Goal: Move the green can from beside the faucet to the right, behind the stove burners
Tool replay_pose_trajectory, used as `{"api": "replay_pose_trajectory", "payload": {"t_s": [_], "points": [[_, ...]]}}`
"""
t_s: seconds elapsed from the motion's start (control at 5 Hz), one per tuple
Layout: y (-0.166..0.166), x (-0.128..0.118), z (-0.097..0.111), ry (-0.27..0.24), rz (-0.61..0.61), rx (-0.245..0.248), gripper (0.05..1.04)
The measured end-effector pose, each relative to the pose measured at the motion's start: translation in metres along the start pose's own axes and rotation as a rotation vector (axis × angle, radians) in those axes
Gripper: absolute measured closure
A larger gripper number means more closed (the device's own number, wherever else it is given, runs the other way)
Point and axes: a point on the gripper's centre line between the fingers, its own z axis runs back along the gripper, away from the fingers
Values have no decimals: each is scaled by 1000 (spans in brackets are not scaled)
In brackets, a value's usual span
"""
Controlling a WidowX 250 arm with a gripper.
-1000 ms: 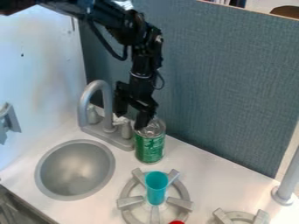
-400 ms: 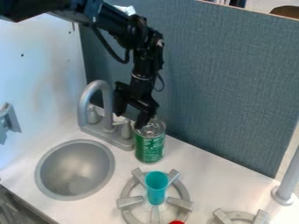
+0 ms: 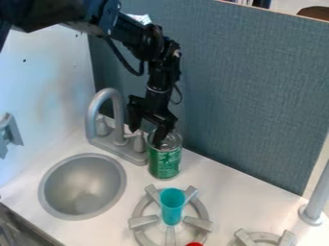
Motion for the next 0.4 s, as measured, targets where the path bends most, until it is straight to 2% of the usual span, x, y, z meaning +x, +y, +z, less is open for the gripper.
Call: {"api": "replay_pose_trajectory", "payload": {"t_s": [0.2, 0.4], "points": [[-1, 8, -4, -17, 44, -3, 83], [-8, 19, -6, 9, 50, -46, 83]]}}
